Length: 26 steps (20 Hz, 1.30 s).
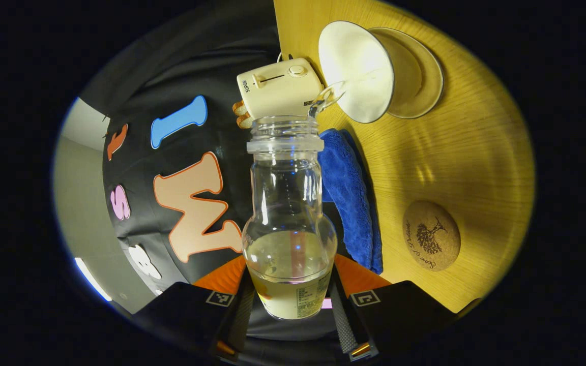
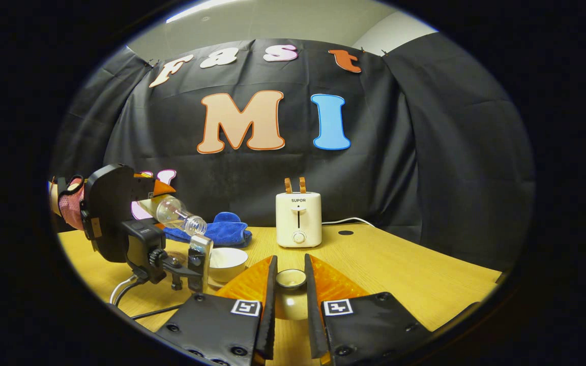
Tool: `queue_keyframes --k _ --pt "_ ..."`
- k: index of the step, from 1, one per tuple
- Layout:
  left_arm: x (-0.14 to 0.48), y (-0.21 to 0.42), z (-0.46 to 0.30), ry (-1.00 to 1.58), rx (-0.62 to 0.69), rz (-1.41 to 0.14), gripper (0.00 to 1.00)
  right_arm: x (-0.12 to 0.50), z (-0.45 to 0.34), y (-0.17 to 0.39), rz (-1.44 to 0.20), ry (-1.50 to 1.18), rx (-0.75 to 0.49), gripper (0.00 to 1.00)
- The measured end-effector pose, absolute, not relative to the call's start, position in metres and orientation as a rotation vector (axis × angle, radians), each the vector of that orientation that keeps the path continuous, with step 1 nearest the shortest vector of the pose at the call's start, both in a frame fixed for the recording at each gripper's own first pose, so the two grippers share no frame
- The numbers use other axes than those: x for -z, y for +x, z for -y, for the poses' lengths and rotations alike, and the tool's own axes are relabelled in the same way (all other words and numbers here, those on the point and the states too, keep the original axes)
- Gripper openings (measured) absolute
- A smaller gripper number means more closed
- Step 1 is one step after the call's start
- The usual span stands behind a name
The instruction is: Open the teacup lid with one hand, grasp the water bottle and pour water into the teacup with the other hand; after pouring, place the water bottle on the coaster and then close the teacup lid.
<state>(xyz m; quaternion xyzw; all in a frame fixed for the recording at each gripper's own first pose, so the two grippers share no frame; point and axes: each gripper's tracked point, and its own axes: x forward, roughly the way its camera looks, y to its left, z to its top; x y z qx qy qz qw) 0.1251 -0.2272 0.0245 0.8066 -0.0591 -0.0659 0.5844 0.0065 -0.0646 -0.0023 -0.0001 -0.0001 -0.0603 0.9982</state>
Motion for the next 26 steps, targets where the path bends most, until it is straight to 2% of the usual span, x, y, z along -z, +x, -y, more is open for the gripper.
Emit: queue_keyframes --k 17,23,26 --pt "-0.068 0.122 0.249 2.053 0.124 0.272 0.67 0.002 0.065 0.006 -0.001 0.0 0.121 0.31" --pt "-0.062 0.126 0.245 2.021 0.142 0.246 0.67 0.002 0.065 0.007 -0.001 0.0 0.12 0.3" --pt "-0.043 0.131 0.238 1.904 0.206 0.163 0.67 0.002 0.065 0.007 -0.002 0.0 0.12 0.31"
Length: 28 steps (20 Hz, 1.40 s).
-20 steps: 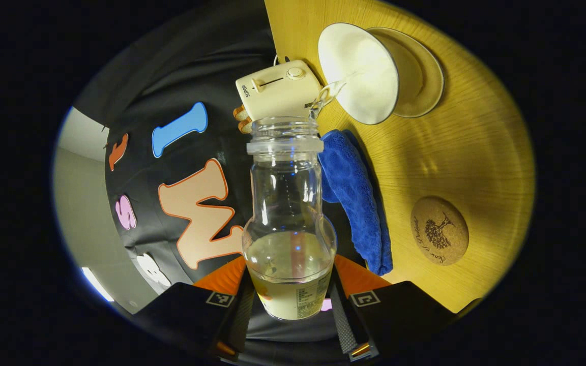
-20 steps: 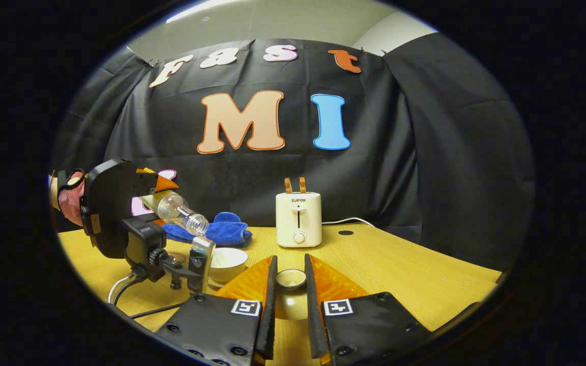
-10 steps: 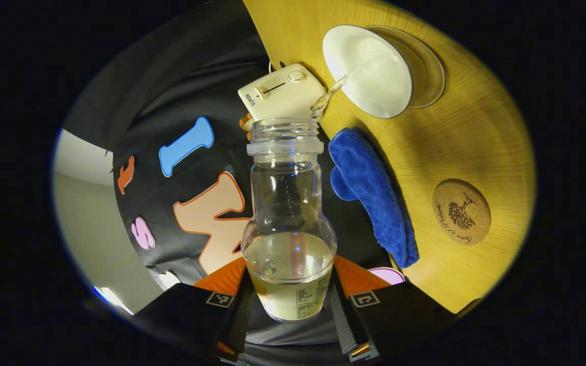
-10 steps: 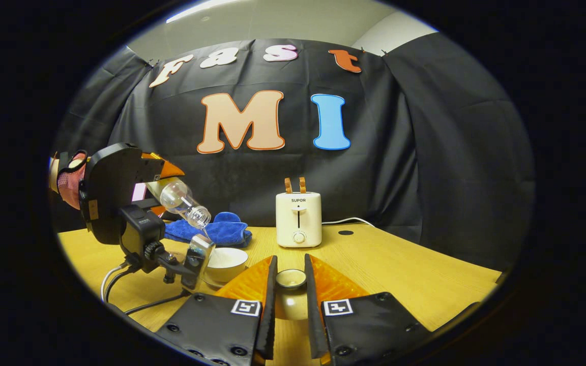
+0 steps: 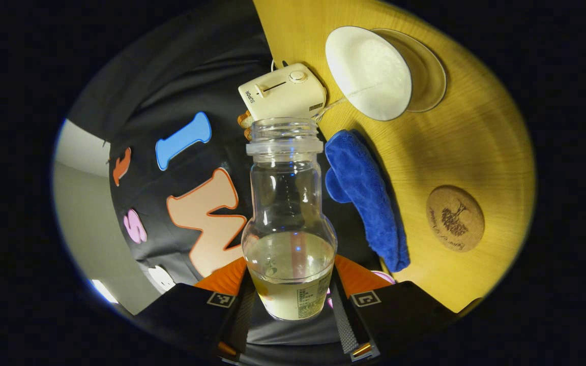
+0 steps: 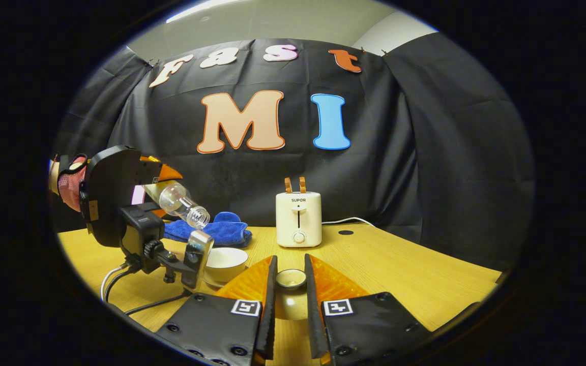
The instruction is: Open the teacup lid with one hand, grasp the water bottle and pour water into the teacup with the other hand; after pouring, place the water bottle on the coaster and then close the teacup lid.
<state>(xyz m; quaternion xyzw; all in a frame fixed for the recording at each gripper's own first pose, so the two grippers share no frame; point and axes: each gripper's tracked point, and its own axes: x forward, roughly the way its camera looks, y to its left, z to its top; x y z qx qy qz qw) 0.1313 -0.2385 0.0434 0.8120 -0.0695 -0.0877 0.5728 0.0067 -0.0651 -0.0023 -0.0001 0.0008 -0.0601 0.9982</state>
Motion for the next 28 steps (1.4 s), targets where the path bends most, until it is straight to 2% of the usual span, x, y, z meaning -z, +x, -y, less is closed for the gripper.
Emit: queue_keyframes --k 6,11,15,20,21,22,28 --pt "0.012 0.124 0.229 1.453 0.365 -0.027 0.67 0.002 0.065 0.007 -0.002 0.0 0.12 0.3" --pt "0.023 0.115 0.219 1.004 0.396 -0.133 0.66 0.002 0.065 0.006 -0.002 0.0 0.12 0.31" --pt "0.02 0.115 0.211 0.757 0.399 -0.13 0.66 0.002 0.065 0.007 -0.002 0.0 0.12 0.32" --pt "0.009 0.114 0.211 0.272 0.431 -0.166 0.68 0.002 0.065 0.006 -0.005 0.0 0.121 0.3" --pt "0.009 0.113 0.213 0.188 0.445 -0.178 0.64 0.001 0.065 0.006 -0.005 0.001 0.121 0.31" --pt "0.01 0.115 0.212 0.123 0.449 -0.188 0.66 0.002 0.065 0.006 -0.006 0.0 0.121 0.3" --pt "0.014 0.133 0.209 0.049 0.448 -0.198 0.66 0.002 0.065 0.005 -0.007 0.001 0.121 0.31"
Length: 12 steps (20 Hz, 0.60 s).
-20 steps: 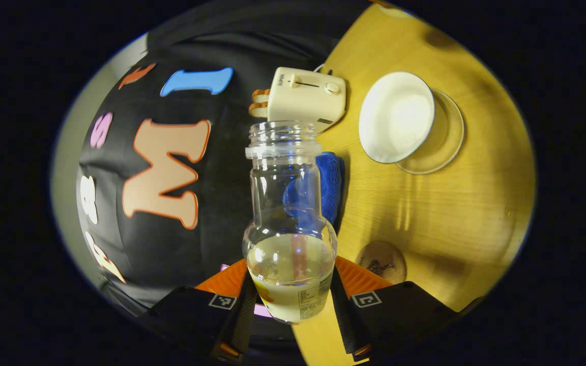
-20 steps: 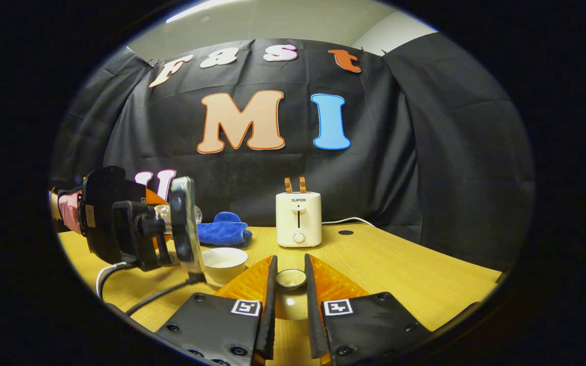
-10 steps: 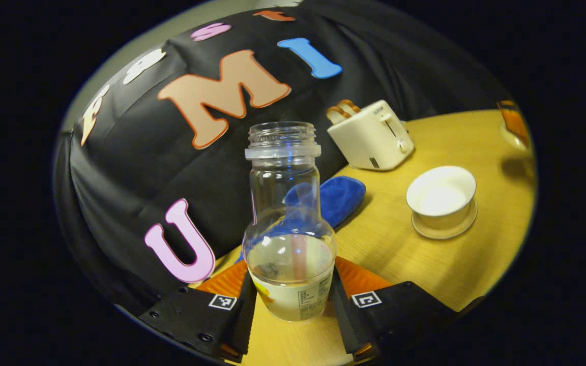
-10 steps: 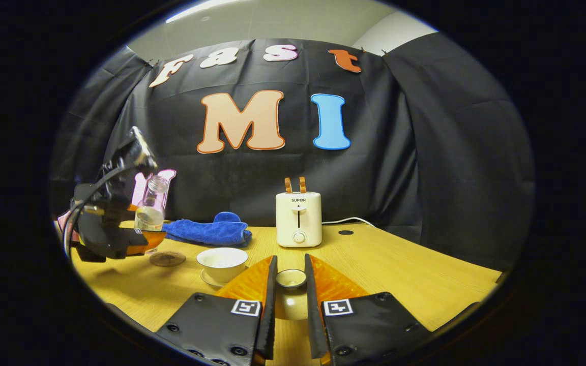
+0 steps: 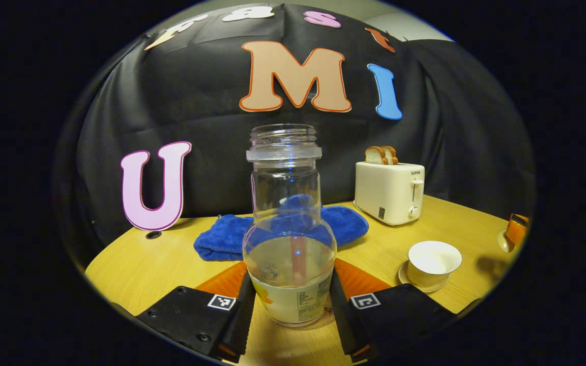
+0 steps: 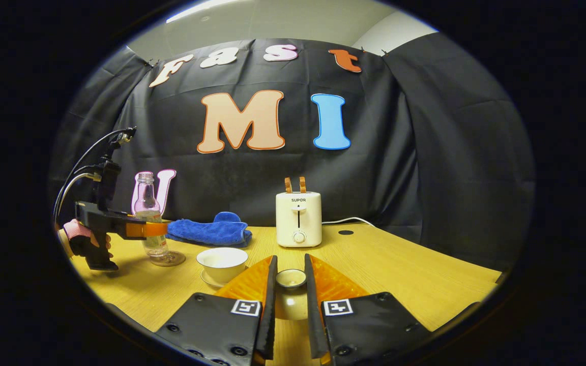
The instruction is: Open the teacup lid with one hand, grasp the water bottle and pour water into the teacup with the other hand; after pouring, place the water bottle on the coaster and then close the teacup lid.
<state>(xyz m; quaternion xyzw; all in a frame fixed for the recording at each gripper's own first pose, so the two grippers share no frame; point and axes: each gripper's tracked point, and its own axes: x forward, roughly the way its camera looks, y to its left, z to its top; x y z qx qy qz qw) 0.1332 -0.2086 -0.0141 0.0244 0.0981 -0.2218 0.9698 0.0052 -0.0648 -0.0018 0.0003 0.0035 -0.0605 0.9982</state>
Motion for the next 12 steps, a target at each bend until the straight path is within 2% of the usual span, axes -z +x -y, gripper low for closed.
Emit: queue_keyframes --k 12 --pt "0.028 0.142 0.222 0.049 0.475 -0.235 0.69 0.002 0.065 0.005 -0.01 0.001 0.122 0.31"
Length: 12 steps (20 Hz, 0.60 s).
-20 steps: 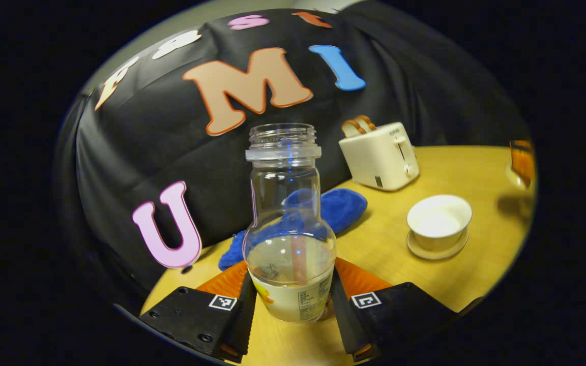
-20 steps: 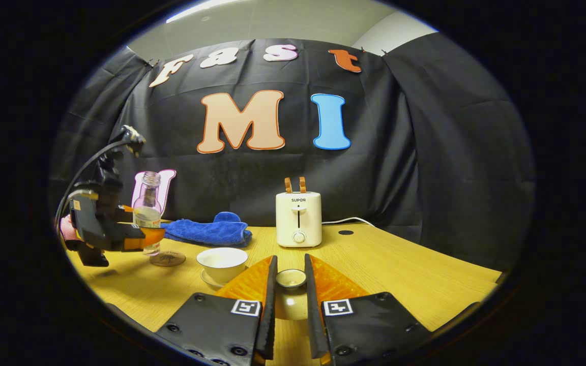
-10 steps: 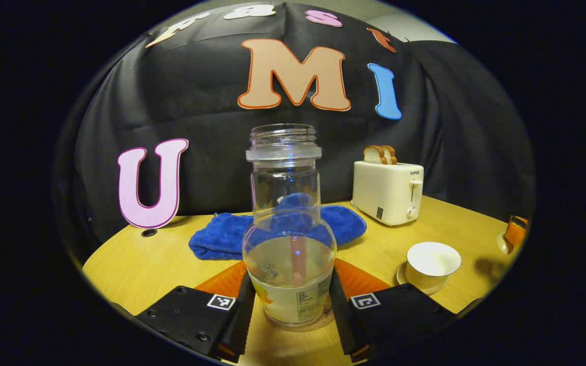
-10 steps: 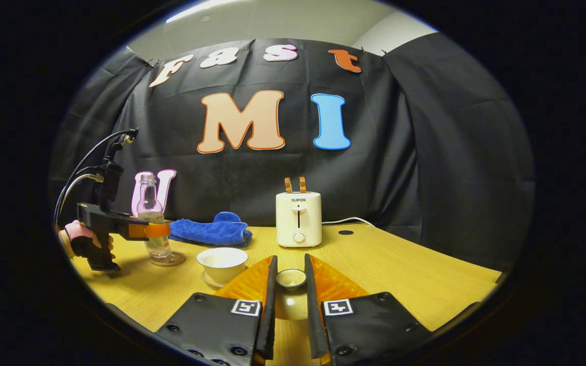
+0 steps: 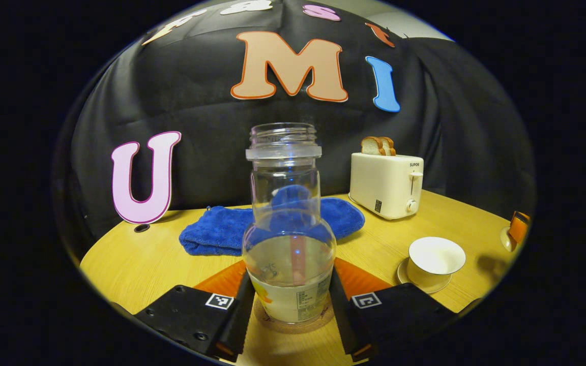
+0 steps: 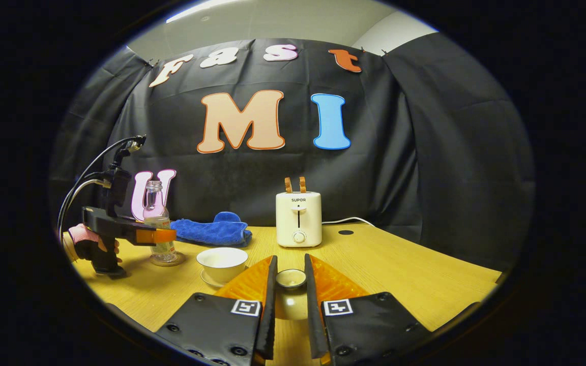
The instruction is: Open the teacup lid with one hand, grasp the water bottle and pour water into the teacup with the other hand; after pouring, place the water bottle on the coaster and then close the teacup lid.
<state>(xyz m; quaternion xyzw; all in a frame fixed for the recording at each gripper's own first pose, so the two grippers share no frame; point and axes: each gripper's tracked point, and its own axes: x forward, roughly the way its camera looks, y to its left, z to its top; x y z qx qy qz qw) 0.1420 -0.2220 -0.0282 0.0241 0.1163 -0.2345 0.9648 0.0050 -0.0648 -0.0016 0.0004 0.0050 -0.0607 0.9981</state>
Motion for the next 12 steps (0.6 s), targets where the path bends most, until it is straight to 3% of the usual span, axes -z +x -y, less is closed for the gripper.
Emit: queue_keyframes --k 4,7,12 --pt "0.031 0.142 0.221 0.037 0.468 -0.236 0.77 0.001 0.065 0.005 -0.01 0.001 0.122 0.3" --pt "0.029 0.139 0.218 0.025 0.463 -0.231 0.96 0.002 0.065 0.005 -0.011 0.001 0.122 0.31" --pt "0.019 0.131 0.209 -0.027 0.452 -0.2 0.97 0.002 0.065 0.005 -0.011 0.001 0.121 0.3"
